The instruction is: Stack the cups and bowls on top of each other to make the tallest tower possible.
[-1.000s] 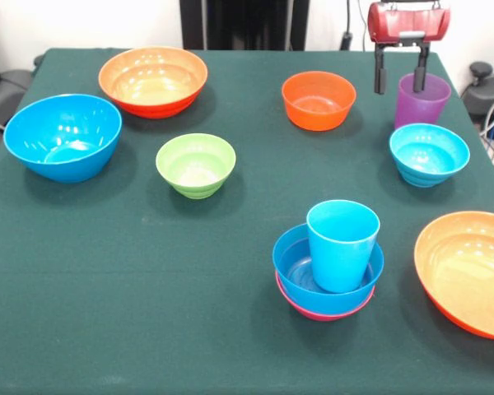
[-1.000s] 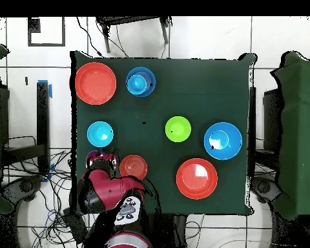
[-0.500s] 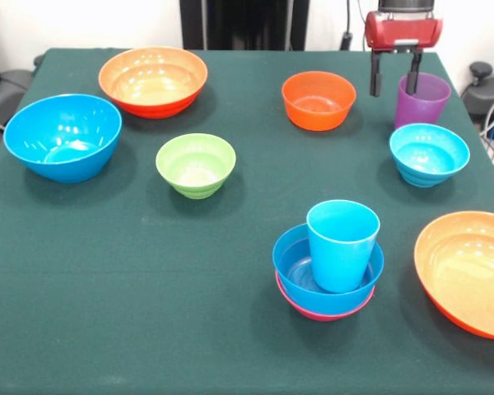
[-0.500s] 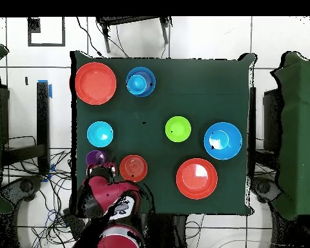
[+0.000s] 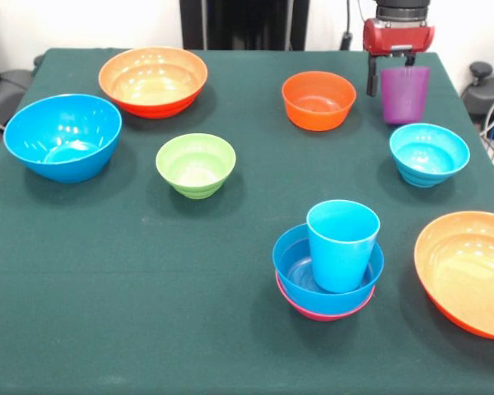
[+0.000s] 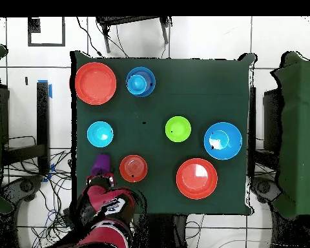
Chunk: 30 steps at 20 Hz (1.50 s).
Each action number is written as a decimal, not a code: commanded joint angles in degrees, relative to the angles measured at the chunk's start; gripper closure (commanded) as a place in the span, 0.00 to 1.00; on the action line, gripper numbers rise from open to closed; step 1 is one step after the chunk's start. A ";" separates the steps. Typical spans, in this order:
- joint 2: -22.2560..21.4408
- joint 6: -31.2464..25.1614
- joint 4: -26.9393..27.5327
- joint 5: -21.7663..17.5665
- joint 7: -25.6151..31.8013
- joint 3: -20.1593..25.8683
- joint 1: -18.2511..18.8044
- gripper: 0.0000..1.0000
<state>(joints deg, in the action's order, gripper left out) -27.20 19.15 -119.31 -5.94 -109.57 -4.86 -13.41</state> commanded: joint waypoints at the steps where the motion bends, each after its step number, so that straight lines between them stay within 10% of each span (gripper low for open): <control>1: 0.85 4.77 -2.84 4.16 -13.17 0.28 -3.46 0.00; 10: -12.28 -13.44 -1.11 4.62 -7.88 -1.16 -1.77 0.00; 30: -19.79 -20.60 0.38 0.92 -6.75 1.38 3.36 0.00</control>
<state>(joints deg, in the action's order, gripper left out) -47.36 4.85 -121.55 -5.51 -110.58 -7.19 -10.66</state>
